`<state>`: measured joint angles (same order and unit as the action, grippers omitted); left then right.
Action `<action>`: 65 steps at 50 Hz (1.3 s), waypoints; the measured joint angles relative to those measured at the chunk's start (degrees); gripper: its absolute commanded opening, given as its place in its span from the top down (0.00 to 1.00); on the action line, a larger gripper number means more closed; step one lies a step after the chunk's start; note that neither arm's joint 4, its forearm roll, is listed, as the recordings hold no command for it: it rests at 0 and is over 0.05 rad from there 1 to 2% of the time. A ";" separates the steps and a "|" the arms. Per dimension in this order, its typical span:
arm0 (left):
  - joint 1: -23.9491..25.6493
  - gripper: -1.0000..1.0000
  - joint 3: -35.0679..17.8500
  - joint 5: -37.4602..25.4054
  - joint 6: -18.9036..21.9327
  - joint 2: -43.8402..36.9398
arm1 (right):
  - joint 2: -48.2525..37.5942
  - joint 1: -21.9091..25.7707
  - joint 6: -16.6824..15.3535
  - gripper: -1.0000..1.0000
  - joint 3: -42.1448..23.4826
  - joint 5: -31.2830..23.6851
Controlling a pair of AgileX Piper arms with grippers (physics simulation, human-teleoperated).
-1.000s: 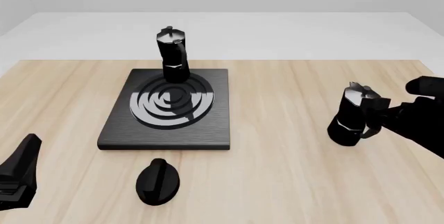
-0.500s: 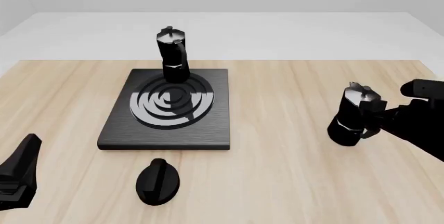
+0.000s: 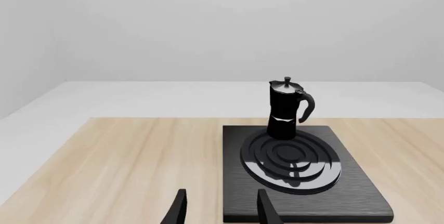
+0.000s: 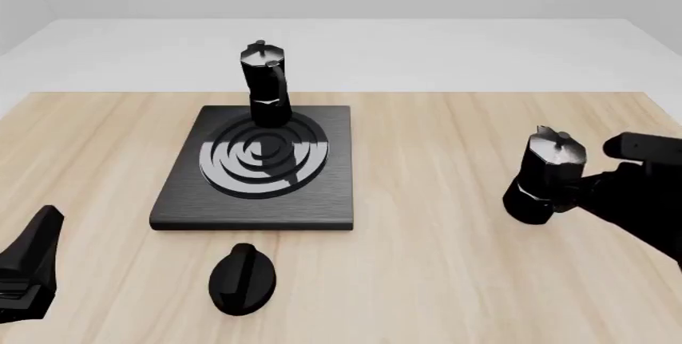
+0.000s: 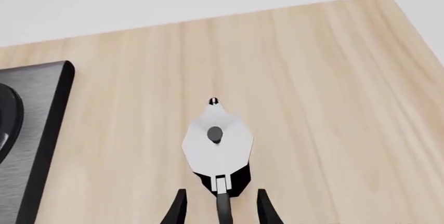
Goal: Put both moka pots on the stove.
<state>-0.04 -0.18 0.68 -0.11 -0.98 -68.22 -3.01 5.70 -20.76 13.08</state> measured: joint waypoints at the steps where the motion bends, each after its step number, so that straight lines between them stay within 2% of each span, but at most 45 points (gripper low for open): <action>1: 0.00 0.00 0.00 0.00 0.00 0.00 | -0.18 0.00 0.02 0.00 0.03 0.17; 24: 0.00 0.00 0.00 0.00 0.00 0.00 | -3.56 -0.10 0.33 0.00 0.78 3.29; 65: 0.00 0.00 0.00 0.00 0.00 0.00 | -6.86 -0.13 -0.35 0.00 -0.62 4.44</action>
<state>-0.04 -0.18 0.68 -0.11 -0.98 -75.08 -3.14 5.35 -21.37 17.53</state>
